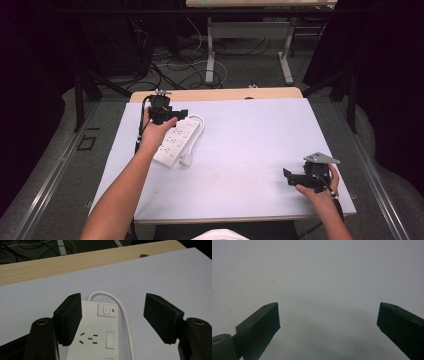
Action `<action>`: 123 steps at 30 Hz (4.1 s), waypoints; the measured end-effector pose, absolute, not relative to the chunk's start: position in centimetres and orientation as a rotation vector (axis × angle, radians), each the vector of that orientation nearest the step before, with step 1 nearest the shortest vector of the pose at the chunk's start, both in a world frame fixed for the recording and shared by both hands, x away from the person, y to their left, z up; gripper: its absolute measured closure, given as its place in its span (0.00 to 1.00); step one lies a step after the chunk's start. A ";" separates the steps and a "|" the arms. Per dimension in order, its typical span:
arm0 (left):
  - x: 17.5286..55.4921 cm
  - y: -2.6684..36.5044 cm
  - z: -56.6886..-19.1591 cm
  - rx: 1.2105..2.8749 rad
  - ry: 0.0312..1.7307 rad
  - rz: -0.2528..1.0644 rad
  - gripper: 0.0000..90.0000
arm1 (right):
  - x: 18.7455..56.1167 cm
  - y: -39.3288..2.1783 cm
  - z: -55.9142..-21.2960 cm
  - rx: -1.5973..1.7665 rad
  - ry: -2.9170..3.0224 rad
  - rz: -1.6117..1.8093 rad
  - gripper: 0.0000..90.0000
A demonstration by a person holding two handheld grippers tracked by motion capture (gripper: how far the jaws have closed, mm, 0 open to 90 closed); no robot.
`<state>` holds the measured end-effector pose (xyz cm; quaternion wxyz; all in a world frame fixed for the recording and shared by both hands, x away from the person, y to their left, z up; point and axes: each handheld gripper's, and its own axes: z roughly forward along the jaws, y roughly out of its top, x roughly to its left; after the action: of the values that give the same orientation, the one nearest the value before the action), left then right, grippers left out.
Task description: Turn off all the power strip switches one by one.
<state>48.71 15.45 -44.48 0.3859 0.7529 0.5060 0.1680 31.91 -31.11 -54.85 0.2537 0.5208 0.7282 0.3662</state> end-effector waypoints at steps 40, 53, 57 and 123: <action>53.2 13.0 -48.9 1.976 1.399 0.333 0.74 | 32.3 -31.0 -55.3 1.410 2.002 0.992 0.05; 54.1 12.1 -50.5 2.034 1.428 0.335 0.90 | 32.4 -30.8 -55.5 1.420 2.009 0.996 0.05; 54.3 12.0 -50.9 2.043 1.437 0.334 0.94 | 32.4 -30.8 -55.5 1.418 2.010 0.995 0.05; 54.1 10.8 -51.8 2.101 1.480 0.349 1.00 | 32.3 -30.7 -55.4 1.399 2.028 0.998 0.06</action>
<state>54.13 10.83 -51.77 0.2705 0.7798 0.5495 0.1294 32.34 -30.74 -55.43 0.2393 0.5111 0.7406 0.3646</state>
